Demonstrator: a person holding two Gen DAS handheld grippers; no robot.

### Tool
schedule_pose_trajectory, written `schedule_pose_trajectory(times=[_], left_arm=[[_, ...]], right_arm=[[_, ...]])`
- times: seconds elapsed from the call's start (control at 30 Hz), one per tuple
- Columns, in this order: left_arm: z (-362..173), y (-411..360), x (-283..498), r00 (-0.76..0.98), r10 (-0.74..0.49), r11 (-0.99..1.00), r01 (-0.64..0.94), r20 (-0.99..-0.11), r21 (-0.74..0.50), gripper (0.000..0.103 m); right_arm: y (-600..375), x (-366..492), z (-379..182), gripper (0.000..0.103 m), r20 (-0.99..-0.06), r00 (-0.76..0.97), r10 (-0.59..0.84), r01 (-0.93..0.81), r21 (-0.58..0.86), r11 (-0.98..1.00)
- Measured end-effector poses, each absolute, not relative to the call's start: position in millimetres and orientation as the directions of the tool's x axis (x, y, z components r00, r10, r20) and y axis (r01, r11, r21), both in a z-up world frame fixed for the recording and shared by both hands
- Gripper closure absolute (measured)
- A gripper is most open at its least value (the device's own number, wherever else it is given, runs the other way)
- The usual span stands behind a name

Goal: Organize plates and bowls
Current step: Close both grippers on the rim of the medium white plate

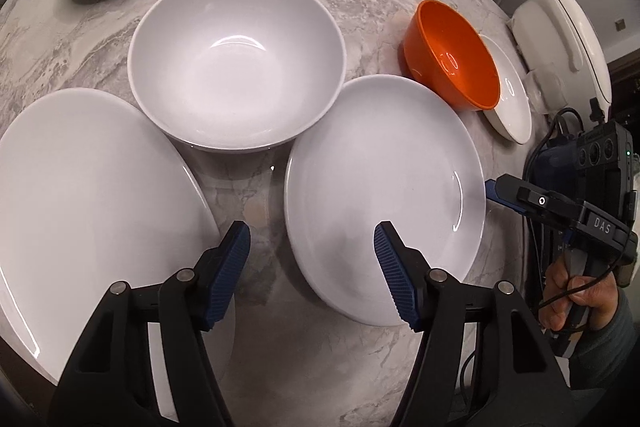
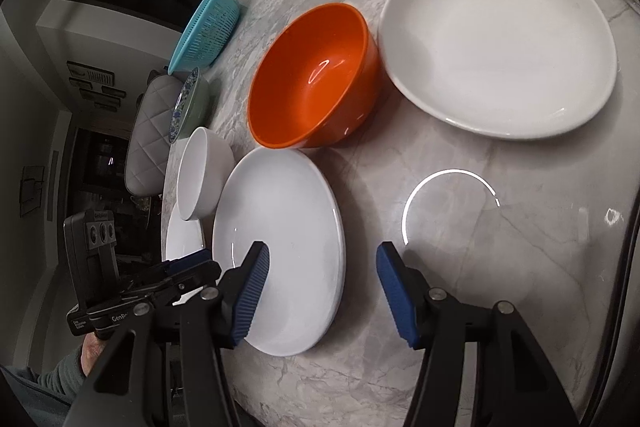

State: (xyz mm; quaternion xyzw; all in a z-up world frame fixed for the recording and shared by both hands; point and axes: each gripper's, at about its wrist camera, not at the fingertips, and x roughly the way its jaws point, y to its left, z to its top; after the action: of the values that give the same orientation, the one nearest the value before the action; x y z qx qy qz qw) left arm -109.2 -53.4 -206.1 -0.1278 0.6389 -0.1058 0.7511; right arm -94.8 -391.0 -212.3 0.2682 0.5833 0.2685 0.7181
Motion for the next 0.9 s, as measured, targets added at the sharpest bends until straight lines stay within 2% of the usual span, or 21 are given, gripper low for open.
schedule_pose_trajectory(times=[0.03, 0.23, 0.4, 0.43, 0.53, 0.57, 0.63, 0.7, 0.77, 0.9], left_arm=[[-207.6, -53.1, -106.8, 0.162, -0.331, 0.942, -0.006, -0.929, -0.337, 0.041], [-215.6, -66.2, -90.0, 0.143, -0.339, 0.941, 0.035, -0.930, -0.337, 0.058], [-223.2, -69.6, -85.4, 0.132, -0.330, 0.944, 0.035, -0.935, -0.328, 0.065], [-223.4, -70.2, -84.3, 0.133, -0.326, 0.945, 0.041, -0.936, -0.323, 0.070], [-225.9, -69.1, -80.6, 0.127, -0.326, 0.945, 0.039, -0.937, -0.324, 0.085], [-225.6, -68.9, -80.0, 0.131, -0.316, 0.949, 0.038, -0.940, -0.313, 0.086], [-225.7, -68.6, -78.6, 0.133, -0.303, 0.953, 0.038, -0.944, -0.301, 0.088], [-226.1, -68.9, -77.7, 0.131, -0.290, 0.957, 0.044, -0.948, -0.287, 0.091], [-226.1, -70.7, -77.8, 0.127, -0.289, 0.957, 0.051, -0.949, -0.284, 0.091], [-225.7, -73.8, -81.1, 0.128, -0.288, 0.958, 0.056, -0.949, -0.283, 0.091]], right_arm=[[-391.0, -94.4, -213.8, 0.043, -0.694, 0.170, 0.699, -0.070, 0.699, 0.711], [-391.2, -91.9, -221.5, 0.043, -0.698, 0.151, 0.700, -0.065, 0.700, 0.711], [-388.1, -87.6, -223.9, 0.044, -0.692, 0.130, 0.711, -0.073, 0.708, 0.702], [-387.1, -86.1, -223.8, 0.044, -0.692, 0.128, 0.710, -0.075, 0.707, 0.703], [-381.6, -80.4, -225.3, 0.056, -0.696, 0.109, 0.709, -0.082, 0.705, 0.705], [-378.4, -78.3, -225.9, 0.066, -0.706, 0.102, 0.701, -0.086, 0.696, 0.713], [-374.8, -74.2, -226.2, 0.075, -0.726, 0.102, 0.680, -0.090, 0.674, 0.733], [-375.1, -71.0, -227.2, 0.089, -0.749, 0.096, 0.656, -0.077, 0.651, 0.755], [-377.3, -70.5, -228.8, 0.093, -0.759, 0.091, 0.645, -0.063, 0.642, 0.764], [-379.0, -74.9, -227.0, 0.094, -0.780, 0.093, 0.619, -0.058, 0.616, 0.785]])
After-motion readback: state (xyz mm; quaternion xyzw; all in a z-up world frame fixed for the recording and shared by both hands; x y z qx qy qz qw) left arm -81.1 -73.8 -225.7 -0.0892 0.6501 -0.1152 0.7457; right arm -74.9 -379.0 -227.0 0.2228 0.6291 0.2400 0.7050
